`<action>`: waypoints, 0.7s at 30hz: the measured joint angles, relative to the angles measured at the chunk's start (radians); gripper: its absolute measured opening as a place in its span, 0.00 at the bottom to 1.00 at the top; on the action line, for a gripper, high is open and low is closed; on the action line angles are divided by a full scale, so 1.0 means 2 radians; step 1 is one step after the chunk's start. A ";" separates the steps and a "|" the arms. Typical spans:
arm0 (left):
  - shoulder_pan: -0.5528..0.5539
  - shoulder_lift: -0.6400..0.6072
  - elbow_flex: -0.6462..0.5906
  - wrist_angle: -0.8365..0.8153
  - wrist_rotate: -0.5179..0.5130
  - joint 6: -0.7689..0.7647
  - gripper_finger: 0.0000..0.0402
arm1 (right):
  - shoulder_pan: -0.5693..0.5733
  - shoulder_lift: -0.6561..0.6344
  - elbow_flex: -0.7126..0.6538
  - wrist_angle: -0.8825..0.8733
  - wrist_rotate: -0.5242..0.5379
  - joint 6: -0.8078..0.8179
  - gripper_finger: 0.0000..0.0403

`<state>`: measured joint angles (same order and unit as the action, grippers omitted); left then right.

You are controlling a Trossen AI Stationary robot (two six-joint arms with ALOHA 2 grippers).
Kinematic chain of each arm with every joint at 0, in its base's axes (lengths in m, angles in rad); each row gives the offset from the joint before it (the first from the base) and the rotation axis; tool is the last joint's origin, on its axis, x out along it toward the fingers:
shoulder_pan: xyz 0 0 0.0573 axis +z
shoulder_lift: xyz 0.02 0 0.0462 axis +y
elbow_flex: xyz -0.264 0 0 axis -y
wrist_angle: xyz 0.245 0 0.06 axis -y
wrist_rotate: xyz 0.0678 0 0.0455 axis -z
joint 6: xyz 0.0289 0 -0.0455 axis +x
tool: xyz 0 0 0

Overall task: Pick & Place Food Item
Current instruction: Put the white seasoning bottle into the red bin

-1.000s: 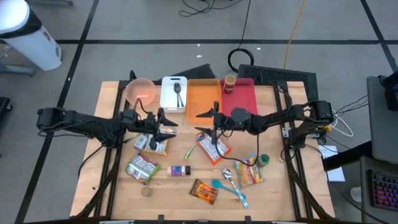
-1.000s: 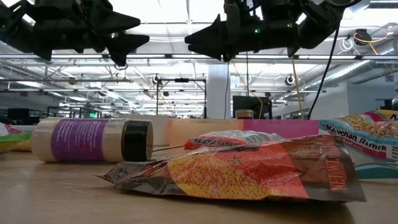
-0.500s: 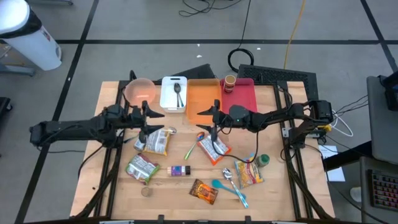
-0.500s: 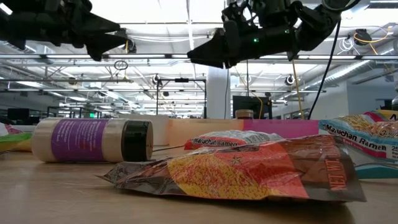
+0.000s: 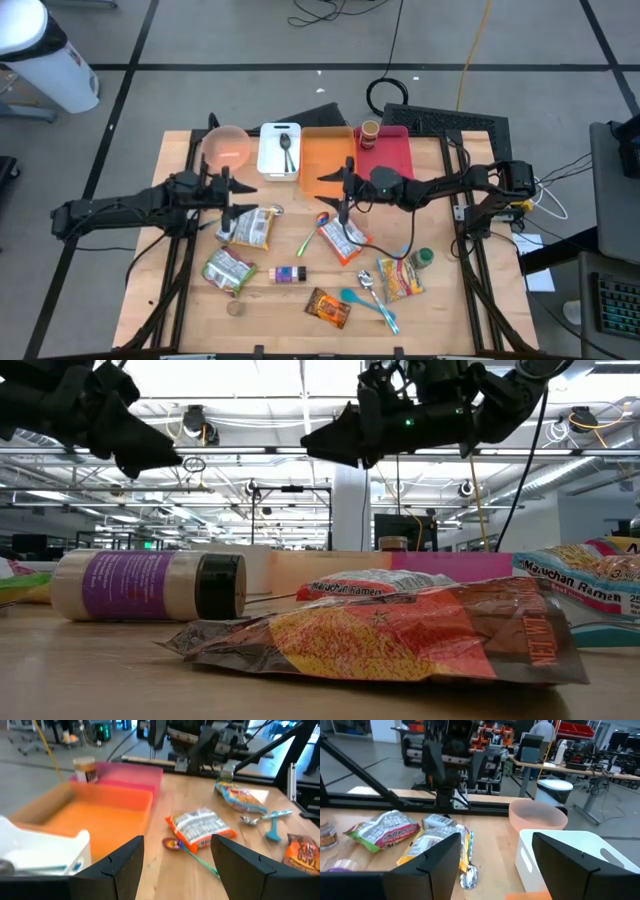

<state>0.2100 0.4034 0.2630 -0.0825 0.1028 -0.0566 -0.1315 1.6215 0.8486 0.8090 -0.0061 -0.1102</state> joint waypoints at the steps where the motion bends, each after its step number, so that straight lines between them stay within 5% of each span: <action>1: 0.000 0.000 0.000 -0.007 0.000 -0.002 0.60 | -0.001 0.000 0.000 0.002 0.000 0.002 0.59; 10: 0.000 0.001 0.021 -0.121 -0.031 -0.045 0.60 | -0.023 0.000 0.000 0.031 -0.075 0.011 0.59; 21: -0.002 0.007 0.027 -0.199 -0.079 -0.161 0.60 | -0.028 0.000 0.000 0.015 -0.078 0.015 0.59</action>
<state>0.2061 0.4182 0.3180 -0.4802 -0.0543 -0.3793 -0.1867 1.6215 0.8486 0.8393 -0.1619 -0.0807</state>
